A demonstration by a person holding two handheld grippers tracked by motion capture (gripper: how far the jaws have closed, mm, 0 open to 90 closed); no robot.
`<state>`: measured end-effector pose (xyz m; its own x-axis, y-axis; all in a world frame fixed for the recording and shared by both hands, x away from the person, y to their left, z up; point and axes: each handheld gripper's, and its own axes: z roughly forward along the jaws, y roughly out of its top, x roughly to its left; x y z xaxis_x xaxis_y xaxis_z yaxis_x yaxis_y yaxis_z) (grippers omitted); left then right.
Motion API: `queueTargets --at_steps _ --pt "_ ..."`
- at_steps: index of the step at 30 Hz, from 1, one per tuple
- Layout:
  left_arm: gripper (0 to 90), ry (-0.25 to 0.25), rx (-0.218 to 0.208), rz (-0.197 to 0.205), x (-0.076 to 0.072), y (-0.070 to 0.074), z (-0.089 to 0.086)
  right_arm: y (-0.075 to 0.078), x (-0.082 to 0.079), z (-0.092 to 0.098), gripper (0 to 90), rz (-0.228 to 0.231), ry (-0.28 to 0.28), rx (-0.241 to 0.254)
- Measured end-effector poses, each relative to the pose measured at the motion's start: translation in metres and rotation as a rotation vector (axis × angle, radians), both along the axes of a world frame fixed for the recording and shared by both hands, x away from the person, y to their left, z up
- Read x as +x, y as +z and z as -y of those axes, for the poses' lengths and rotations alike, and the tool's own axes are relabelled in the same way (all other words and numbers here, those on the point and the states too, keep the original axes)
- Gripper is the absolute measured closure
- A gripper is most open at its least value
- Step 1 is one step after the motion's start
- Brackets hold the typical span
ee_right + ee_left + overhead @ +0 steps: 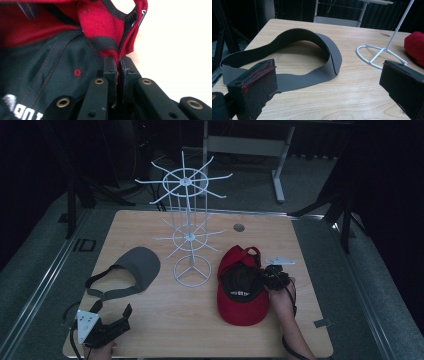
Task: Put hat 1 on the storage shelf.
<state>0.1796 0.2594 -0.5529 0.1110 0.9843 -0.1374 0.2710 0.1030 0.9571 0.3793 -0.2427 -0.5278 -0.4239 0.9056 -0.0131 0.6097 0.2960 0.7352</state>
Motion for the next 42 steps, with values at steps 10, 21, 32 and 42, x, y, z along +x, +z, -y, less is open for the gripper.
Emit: queueTargets --at_steps 10,21,32,42 --pt "1.6 -0.001 -0.009 0.001 0.000 0.001 -0.001 0.033 -0.014 0.005 84.8 0.099 0.002 0.047" --pt "1.6 -0.007 -0.014 0.007 -0.001 0.002 0.000 0.070 -0.032 0.011 84.8 0.199 -0.002 0.116" --pt "1.6 -0.026 -0.020 -0.001 -0.001 0.002 0.001 0.108 -0.053 0.016 84.7 0.288 0.012 0.156" --pt "1.6 -0.049 -0.007 0.003 -0.003 0.009 0.010 0.132 -0.068 0.024 84.8 0.349 0.021 0.180"
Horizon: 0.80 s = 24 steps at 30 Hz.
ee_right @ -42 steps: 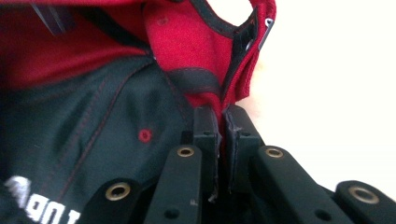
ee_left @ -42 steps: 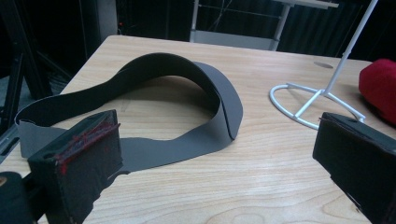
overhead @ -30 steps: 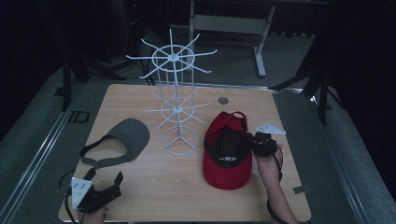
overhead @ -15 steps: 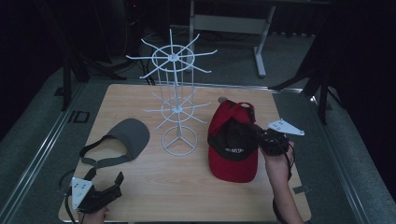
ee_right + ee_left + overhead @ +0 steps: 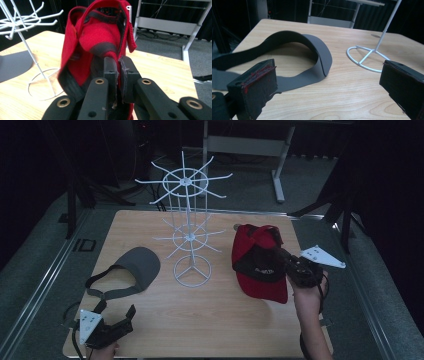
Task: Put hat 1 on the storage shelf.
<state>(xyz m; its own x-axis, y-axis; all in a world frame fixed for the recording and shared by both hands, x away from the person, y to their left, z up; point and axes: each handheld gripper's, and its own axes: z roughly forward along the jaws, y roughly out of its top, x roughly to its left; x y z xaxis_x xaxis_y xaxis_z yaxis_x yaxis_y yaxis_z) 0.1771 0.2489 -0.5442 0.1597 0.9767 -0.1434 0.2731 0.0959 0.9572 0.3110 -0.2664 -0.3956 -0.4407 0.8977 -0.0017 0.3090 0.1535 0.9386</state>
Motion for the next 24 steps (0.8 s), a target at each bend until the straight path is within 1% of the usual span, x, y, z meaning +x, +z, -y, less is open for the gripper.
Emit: queueTargets --at_steps 5,7,8,9,10,11,14,16,20,21,22,24 --pt "1.5 -0.046 -0.006 -0.013 0.000 0.005 0.007 0.010 -0.005 0.004 84.7 0.024 0.001 -0.005" --pt "1.5 -0.090 0.009 -0.008 -0.001 0.008 0.009 0.013 -0.007 0.007 84.7 0.035 -0.001 -0.005" --pt "1.5 -0.108 0.033 -0.005 -0.002 0.010 0.012 0.014 -0.008 0.008 84.7 0.037 -0.002 -0.006" --pt "1.5 -0.125 0.043 -0.003 -0.003 0.012 0.014 0.016 -0.009 0.010 84.7 0.041 -0.005 0.001" --pt "1.5 -0.125 0.043 -0.003 -0.003 0.012 0.014 0.016 -0.009 0.010 84.7 0.041 -0.005 0.001" --pt "1.5 -0.158 0.043 -0.008 -0.003 0.016 0.017 0.018 -0.010 0.012 84.7 0.042 -0.005 0.007" --pt "1.6 -0.195 0.023 -0.016 -0.002 0.021 0.021 0.024 -0.014 0.016 84.7 0.054 -0.001 0.021" --pt "1.6 -0.213 0.025 -0.022 0.000 0.025 0.024 0.028 -0.017 0.016 84.7 0.059 0.005 0.029" --pt "1.6 -0.250 0.021 -0.018 0.001 0.033 0.028 0.034 -0.022 0.017 84.7 0.076 0.017 0.042" --pt "1.6 -0.258 0.013 -0.013 0.001 0.036 0.029 0.035 -0.023 0.017 84.7 0.080 0.017 0.047" --pt "1.6 -0.272 0.016 -0.017 0.002 0.038 0.030 0.036 -0.025 0.018 84.7 0.081 0.022 0.052" --pt "2.1 -0.294 0.018 -0.013 0.002 0.043 0.033 0.038 -0.027 0.017 84.7 0.085 0.028 0.049"
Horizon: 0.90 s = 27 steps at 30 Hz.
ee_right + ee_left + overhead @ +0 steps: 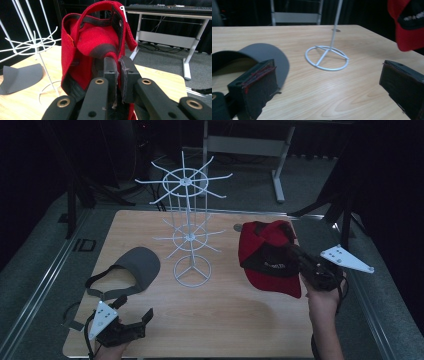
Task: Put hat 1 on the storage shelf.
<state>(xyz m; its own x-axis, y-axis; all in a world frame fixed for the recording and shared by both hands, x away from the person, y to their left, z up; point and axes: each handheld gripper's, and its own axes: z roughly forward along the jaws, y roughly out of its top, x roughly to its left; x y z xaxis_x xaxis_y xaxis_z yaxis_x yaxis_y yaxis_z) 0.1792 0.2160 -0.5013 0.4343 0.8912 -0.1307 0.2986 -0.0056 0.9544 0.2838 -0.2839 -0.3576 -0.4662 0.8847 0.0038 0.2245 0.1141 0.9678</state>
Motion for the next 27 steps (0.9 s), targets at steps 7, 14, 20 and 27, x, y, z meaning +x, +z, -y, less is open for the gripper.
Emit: queueTargets --at_steps 7,14,20,27 --pt "2.1 -0.068 0.010 0.018 0.003 0.017 0.013 0.004 -0.008 -0.002 84.7 0.003 0.025 0.002" --pt "2.2 -0.154 0.018 0.038 0.006 0.036 0.029 0.007 -0.014 -0.002 84.6 0.016 0.041 0.014" --pt "2.2 -0.226 0.013 0.051 0.012 0.052 0.044 0.011 -0.023 -0.004 84.6 0.028 0.062 0.021" --pt "5.1 -0.313 0.022 0.074 0.013 0.066 0.057 0.016 -0.033 -0.006 84.6 0.036 0.086 0.026"
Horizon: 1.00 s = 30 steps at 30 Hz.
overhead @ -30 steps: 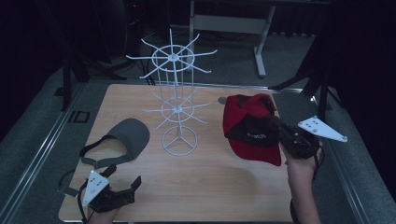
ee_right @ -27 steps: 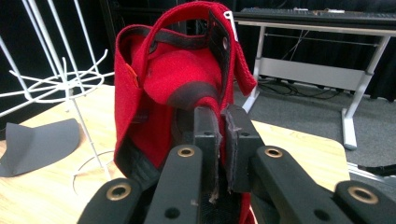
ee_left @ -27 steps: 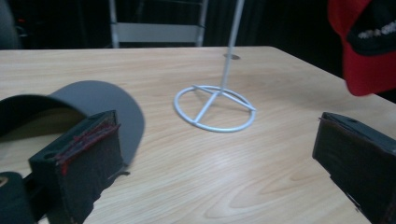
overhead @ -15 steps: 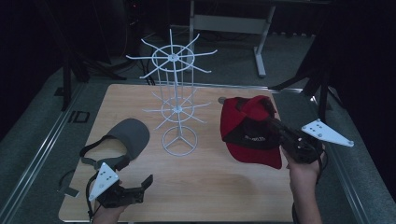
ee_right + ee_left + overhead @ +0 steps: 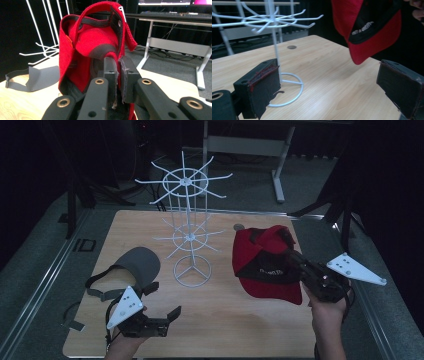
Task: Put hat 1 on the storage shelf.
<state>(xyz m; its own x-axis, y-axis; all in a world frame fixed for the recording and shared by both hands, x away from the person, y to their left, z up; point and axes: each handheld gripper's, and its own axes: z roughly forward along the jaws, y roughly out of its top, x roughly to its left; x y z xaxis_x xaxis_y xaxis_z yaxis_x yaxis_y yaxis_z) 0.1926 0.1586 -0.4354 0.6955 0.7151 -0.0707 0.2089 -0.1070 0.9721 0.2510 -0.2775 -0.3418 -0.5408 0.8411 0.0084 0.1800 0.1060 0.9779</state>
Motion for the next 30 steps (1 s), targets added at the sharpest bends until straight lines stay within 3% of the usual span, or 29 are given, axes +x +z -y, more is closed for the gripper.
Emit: queueTargets --at_steps 15,23,30 --pt "5.9 -0.094 0.018 0.029 0.016 0.028 0.035 0.007 -0.018 -0.008 84.5 0.028 0.055 0.021" --pt "7.0 -0.173 0.038 0.046 0.030 0.039 0.053 0.007 -0.023 -0.012 84.5 0.029 0.088 0.034" --pt "7.0 -0.162 0.066 0.056 0.044 0.050 0.068 0.008 -0.026 -0.015 84.5 0.036 0.108 0.036"
